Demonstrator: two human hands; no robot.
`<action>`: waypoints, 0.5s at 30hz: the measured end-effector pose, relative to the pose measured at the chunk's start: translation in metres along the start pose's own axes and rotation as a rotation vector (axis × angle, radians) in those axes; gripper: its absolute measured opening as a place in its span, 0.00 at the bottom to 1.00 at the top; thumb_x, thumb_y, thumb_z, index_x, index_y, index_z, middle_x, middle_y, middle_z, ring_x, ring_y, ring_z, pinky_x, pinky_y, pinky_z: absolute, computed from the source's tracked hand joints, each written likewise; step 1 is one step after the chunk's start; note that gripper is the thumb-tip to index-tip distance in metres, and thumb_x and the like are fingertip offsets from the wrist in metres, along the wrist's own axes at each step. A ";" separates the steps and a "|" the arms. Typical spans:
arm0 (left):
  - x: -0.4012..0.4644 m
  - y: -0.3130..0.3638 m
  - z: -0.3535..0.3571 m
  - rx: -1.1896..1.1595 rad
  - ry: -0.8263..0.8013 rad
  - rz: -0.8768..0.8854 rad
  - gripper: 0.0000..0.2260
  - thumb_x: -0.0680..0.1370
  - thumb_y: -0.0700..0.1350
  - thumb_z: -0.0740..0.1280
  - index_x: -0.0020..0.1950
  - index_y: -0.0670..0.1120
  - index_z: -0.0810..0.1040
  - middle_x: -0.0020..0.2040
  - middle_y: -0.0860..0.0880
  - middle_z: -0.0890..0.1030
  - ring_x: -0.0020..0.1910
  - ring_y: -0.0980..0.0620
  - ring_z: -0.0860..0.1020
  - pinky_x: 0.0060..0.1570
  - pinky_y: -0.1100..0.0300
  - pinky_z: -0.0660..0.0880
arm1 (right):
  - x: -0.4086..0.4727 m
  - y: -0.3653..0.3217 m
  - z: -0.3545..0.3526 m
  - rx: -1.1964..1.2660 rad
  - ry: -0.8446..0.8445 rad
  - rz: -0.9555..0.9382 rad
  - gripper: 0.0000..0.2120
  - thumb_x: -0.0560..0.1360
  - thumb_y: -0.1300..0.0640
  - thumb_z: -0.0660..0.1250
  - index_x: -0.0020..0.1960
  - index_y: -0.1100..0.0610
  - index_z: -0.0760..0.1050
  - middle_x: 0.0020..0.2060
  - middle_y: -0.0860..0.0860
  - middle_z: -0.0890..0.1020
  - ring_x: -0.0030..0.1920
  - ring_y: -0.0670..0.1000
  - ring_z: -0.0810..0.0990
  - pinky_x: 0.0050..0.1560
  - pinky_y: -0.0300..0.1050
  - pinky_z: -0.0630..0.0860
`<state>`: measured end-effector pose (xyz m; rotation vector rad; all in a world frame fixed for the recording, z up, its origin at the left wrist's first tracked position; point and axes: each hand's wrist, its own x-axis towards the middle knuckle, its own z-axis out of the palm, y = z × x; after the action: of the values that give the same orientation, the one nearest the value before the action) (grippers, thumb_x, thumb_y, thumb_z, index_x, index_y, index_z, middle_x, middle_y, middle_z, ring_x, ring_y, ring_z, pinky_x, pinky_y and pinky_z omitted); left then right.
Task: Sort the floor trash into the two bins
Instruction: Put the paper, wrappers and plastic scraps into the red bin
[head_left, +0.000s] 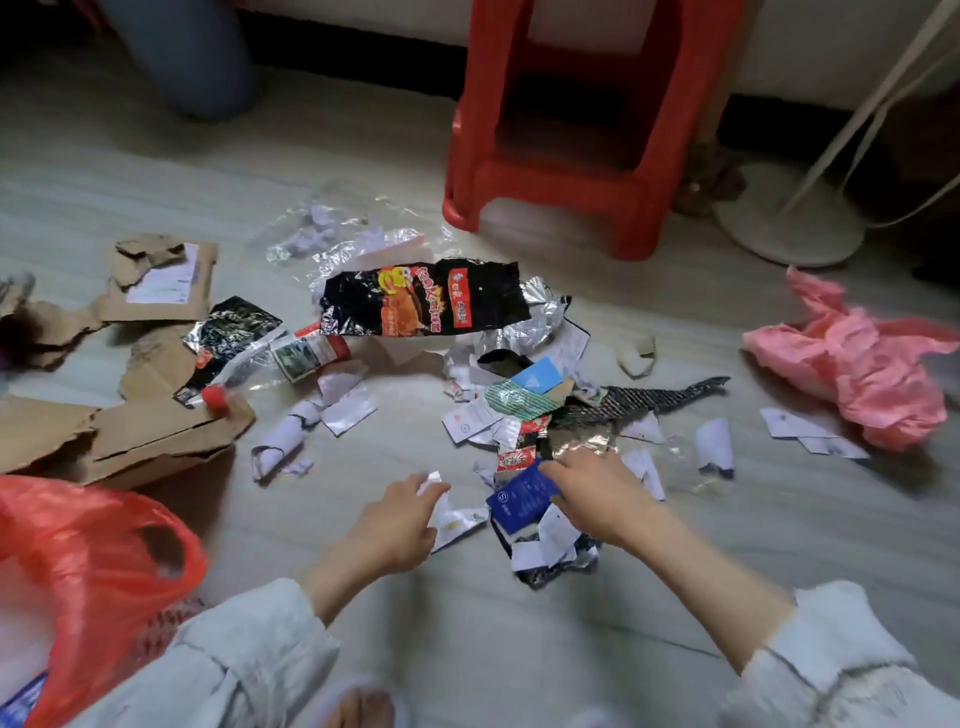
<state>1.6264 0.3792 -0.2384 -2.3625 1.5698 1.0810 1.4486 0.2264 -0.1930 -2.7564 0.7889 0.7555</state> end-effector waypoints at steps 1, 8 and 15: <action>0.011 -0.001 0.005 0.018 -0.018 -0.034 0.28 0.78 0.50 0.60 0.75 0.53 0.52 0.77 0.47 0.50 0.74 0.45 0.54 0.68 0.47 0.63 | 0.009 0.003 0.009 -0.001 0.012 -0.007 0.18 0.78 0.56 0.58 0.68 0.55 0.64 0.61 0.55 0.72 0.64 0.57 0.69 0.60 0.52 0.67; 0.025 0.011 0.033 0.141 0.133 -0.196 0.38 0.69 0.61 0.68 0.72 0.49 0.55 0.68 0.47 0.61 0.65 0.45 0.64 0.55 0.51 0.69 | 0.056 -0.012 0.054 0.014 -0.028 -0.056 0.30 0.77 0.54 0.63 0.74 0.56 0.54 0.74 0.56 0.56 0.73 0.57 0.56 0.67 0.55 0.62; 0.038 0.016 0.044 -0.046 0.176 -0.319 0.24 0.69 0.53 0.72 0.59 0.47 0.66 0.59 0.48 0.70 0.60 0.46 0.66 0.54 0.52 0.64 | 0.046 -0.019 0.074 0.061 0.140 -0.002 0.18 0.65 0.62 0.73 0.54 0.58 0.75 0.50 0.55 0.78 0.53 0.57 0.76 0.49 0.55 0.74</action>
<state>1.5991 0.3622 -0.2894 -2.6818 1.1636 0.8703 1.4614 0.2441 -0.2793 -2.7782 0.8204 0.5334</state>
